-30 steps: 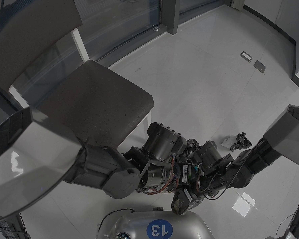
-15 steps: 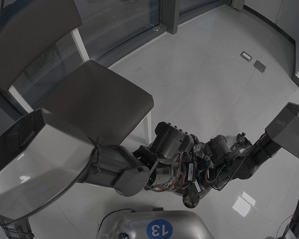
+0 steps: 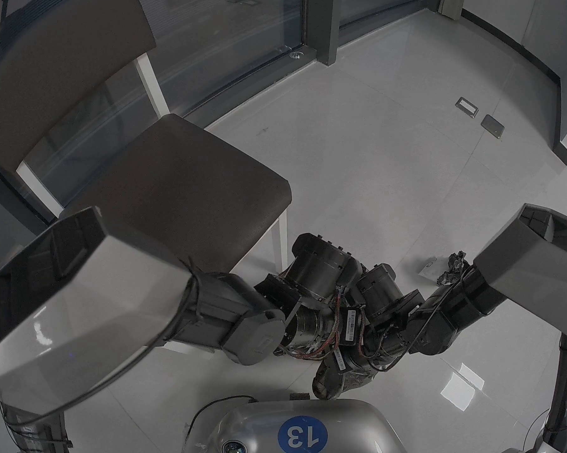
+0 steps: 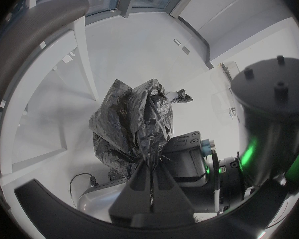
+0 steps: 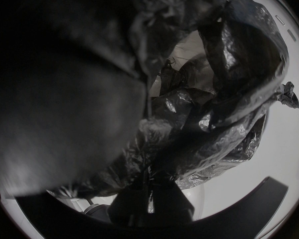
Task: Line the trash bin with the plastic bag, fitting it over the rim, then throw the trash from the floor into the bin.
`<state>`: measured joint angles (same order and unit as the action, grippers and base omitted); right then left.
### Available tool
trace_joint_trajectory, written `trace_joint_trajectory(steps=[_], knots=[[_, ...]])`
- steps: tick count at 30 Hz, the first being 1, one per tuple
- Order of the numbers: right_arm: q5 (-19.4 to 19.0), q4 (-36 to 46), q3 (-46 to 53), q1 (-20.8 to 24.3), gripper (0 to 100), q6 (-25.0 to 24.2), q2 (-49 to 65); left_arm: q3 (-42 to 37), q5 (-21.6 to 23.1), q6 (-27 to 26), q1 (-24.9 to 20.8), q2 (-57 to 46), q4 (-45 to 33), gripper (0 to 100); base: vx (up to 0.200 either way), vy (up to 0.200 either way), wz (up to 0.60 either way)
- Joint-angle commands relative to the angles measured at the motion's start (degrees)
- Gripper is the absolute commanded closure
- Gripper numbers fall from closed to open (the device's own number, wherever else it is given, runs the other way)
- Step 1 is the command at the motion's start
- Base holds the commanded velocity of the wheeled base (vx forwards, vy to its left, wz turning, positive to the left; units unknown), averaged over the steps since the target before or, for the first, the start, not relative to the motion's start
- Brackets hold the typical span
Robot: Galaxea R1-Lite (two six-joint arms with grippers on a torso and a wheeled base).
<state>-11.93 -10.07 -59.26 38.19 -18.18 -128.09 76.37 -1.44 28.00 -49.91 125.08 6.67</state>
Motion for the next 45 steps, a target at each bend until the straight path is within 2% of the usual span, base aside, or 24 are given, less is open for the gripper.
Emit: trace_joint_trajectory(steps=[1, 7, 13, 19, 20, 21, 22, 25, 38, 45], knots=[[-0.5, -0.1, -2.3, -0.2, 100, -0.1, -2.9, 2.5, 0.6, 0.0, -0.2, 1.7, 1.6, 100, 0.0, 0.0, 0.0], [-0.4, -0.3, -3.2, -1.5, 100, -0.7, -3.4, 4.6, 0.5, 0.1, -0.5, 2.5, -1.3, 100, 0.0, 0.0, 0.0], [-0.1, 0.0, -2.4, -6.4, 100, 0.4, -1.6, 6.2, 0.5, 0.5, -1.2, 3.2, -1.4, 100, 0.0, 0.0, 0.0], [0.2, 1.1, 0.9, -17.1, 100, 8.5, 4.2, 6.2, -1.2, 2.8, -1.4, 3.4, -1.4, 100, 0.0, 0.0, 0.0], [0.2, 1.1, 0.9, -17.1, 100, 8.5, 4.2, 6.2, -1.2, 2.8, -1.4, 3.4, -1.4, 100, 0.0, 0.0, 0.0], [0.2, 1.5, 2.1, -20.6, 100, 10.8, 5.6, 5.9, -1.5, 3.6, -1.3, 3.1, -1.5, 100, 0.0, 0.0, 0.0], [0.2, 1.5, 2.9, -22.3, 100, 11.8, 6.0, 5.5, -1.5, 3.6, -1.2, 2.8, -1.5, 100, 0.0, 0.0, 0.0], [0.1, 1.4, 3.9, -24.7, 100, 13.0, 7.0, 4.6, -1.6, 3.5, -0.9, 2.5, -1.5, 100, 0.0, 0.0, 0.0], [0.2, 0.9, 3.9, -25.8, 100, 13.9, 6.3, 3.3, -1.8, 3.6, -0.6, 3.8, -1.4, 100, 0.0, 0.0, 0.0], [0.2, 1.3, 2.7, -30.5, 100, 19.1, 5.5, 6.0, -1.8, 4.2, 0.4, 4.1, -1.2, 100, 0.0, 0.0, 0.0]])
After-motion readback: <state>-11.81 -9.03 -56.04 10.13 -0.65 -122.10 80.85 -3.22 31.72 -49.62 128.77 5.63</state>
